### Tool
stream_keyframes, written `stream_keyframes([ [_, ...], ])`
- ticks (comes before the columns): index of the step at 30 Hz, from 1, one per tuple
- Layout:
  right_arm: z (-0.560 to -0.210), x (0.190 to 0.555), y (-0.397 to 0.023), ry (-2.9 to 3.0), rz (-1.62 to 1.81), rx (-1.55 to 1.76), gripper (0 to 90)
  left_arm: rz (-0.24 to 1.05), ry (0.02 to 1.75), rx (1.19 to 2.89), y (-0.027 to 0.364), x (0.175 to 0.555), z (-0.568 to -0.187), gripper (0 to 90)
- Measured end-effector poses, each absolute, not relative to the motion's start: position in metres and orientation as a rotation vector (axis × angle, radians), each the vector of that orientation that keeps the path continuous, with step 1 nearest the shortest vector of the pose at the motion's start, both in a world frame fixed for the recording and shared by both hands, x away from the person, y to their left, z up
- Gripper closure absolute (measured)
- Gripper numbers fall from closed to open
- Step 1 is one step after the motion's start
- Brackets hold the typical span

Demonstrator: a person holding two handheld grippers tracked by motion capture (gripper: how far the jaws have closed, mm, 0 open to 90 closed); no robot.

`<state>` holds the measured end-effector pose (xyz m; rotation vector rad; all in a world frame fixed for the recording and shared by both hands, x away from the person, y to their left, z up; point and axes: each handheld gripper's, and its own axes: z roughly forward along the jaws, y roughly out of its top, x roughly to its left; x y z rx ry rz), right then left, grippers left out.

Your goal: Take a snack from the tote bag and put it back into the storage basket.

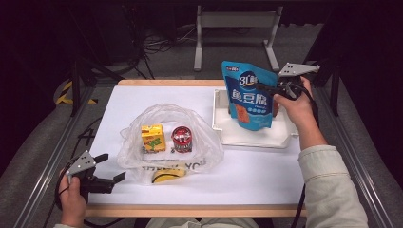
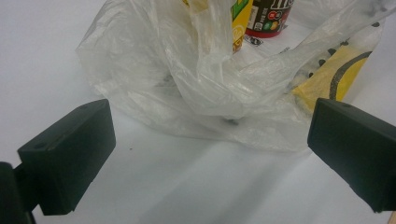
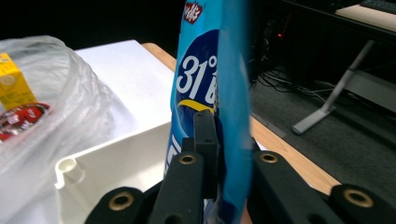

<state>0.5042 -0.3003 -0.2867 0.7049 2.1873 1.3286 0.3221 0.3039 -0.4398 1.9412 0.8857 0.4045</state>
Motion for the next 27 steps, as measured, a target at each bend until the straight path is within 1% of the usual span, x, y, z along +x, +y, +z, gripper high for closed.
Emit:
stream_keyframes([
  [7, -0.292, 0.504, -0.317, 2.174, 1.296, 0.754, 83.5, 0.406, 0.88, 1.948, 0.303, 0.322, -0.44, 1.5],
  [13, -0.296, 0.504, -0.324, 2.161, 1.296, 0.766, 79.6, 0.403, 0.877, 1.951, 0.302, 0.322, -0.44, 1.5],
  [19, -0.299, 0.506, -0.325, 2.149, 1.253, 0.783, 66.9, 0.406, 0.879, 1.947, 0.304, 0.322, -0.44, 1.5],
  [20, -0.299, 0.506, -0.325, 2.149, 1.253, 0.783, 66.9, 0.406, 0.879, 1.947, 0.304, 0.322, -0.44, 1.5],
  [22, -0.301, 0.507, -0.327, 2.138, 1.227, 0.79, 60.7, 0.404, 0.877, 1.948, 0.303, 0.322, -0.44, 1.5],
  [25, -0.301, 0.508, -0.329, 2.129, 1.213, 0.794, 56.9, 0.406, 0.877, 1.946, 0.304, 0.322, -0.439, 1.5],
  [27, -0.302, 0.508, -0.331, 2.119, 1.189, 0.792, 51.2, 0.406, 0.88, 1.946, 0.304, 0.322, -0.439, 1.5],
])
